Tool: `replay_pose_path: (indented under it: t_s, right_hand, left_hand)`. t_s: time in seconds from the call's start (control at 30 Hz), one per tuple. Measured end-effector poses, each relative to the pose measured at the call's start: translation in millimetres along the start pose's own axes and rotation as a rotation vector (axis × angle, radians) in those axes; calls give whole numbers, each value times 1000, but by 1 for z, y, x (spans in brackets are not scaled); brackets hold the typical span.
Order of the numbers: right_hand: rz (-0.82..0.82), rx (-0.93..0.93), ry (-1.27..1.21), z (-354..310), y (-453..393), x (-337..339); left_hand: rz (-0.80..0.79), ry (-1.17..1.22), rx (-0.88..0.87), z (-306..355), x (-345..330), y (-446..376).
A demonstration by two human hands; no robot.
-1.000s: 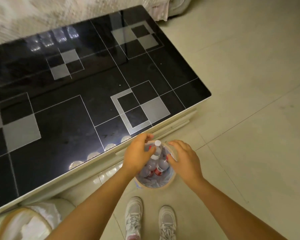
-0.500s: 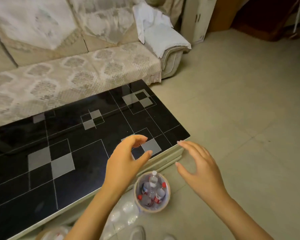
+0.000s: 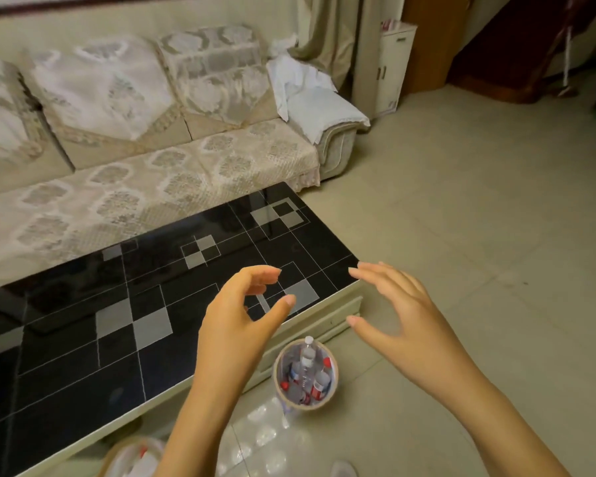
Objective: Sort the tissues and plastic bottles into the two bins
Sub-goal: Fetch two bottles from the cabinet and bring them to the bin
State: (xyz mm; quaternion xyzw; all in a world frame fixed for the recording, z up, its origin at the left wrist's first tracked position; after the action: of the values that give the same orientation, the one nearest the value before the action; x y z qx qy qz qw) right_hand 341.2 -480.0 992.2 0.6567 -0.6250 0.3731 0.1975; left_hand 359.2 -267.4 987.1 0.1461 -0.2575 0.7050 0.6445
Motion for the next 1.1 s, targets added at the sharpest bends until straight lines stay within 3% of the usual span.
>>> replay_pose_path:
  t_s: [0.3,0.53,0.73,1.1]
  right_hand:
    - [195,-124,79,-22,65,47]
    - [302,-241,167,8,106,83]
    - [402,-311,181,70,114,146]
    - [393,-364,206,211,108,274]
  left_hand:
    - [-192,3,-170,44,-1,7]
    - [-343,146,-204,74,-49,14]
    - [-400,167,-237,118,-122,-6]
    - [-452,174,-298,230,-308,-37]
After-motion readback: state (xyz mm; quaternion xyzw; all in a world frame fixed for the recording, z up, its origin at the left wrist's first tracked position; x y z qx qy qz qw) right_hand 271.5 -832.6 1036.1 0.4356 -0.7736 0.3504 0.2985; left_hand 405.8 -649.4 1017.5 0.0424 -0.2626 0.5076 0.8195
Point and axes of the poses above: each hand's wrist, its own y-axis away from the middle knuckle, its own x-axis out of the back of the hand, z = x × y, the point moved 6 cm from there along -y, towards the middle knuckle, and after that the axes turned 1 degree about -x, right-handed, at the moved point
